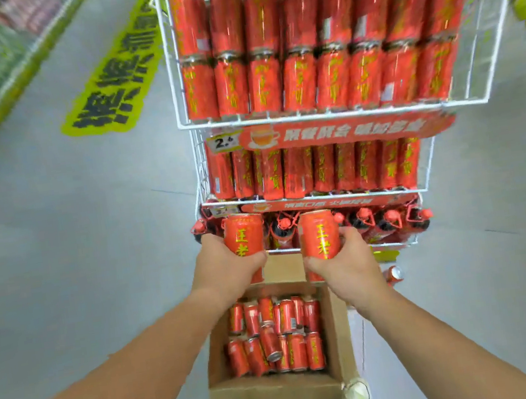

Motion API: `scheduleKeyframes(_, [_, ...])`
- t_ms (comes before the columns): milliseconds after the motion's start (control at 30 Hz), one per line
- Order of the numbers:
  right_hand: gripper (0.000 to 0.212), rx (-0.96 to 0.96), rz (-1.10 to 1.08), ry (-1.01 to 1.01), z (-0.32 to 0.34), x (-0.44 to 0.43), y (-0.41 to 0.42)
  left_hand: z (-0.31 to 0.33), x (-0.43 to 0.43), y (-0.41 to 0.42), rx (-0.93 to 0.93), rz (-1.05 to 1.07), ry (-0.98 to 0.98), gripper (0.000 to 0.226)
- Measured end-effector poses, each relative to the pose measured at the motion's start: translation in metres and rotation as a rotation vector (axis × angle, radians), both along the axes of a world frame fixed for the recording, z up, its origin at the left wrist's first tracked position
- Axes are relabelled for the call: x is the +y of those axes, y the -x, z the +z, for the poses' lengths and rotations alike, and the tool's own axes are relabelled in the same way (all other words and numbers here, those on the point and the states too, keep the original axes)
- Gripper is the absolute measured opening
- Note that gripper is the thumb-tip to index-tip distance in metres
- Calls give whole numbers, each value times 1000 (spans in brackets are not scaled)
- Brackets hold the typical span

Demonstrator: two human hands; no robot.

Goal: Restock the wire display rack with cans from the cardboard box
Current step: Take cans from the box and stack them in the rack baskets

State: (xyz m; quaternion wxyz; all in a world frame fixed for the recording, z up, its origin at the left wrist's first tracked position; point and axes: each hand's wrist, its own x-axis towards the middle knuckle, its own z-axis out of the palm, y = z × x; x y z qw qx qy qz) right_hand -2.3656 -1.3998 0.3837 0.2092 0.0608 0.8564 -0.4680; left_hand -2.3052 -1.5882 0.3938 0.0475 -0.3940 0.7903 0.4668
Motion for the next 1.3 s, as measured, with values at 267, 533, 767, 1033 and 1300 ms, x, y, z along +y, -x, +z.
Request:
scheduleKeyframes(267, [58, 207, 26, 82, 165, 18, 37, 169, 37, 27, 230, 10, 67, 47])
scheduleKeyframes(533, [57, 414, 100, 159, 306, 36, 90, 291, 50, 66, 399, 25, 164, 53])
scheduleKeyframes(767, [72, 505, 58, 186, 386, 24, 135, 386, 40, 119, 534, -4, 237, 42])
scheduleKeyframes(1033, [52, 521, 14, 165, 411, 15, 207, 431, 19, 191, 520, -72, 330, 44])
scheduleKeyframes(1300, [59, 420, 86, 98, 396, 1, 296, 406, 17, 273, 390, -49, 366, 37])
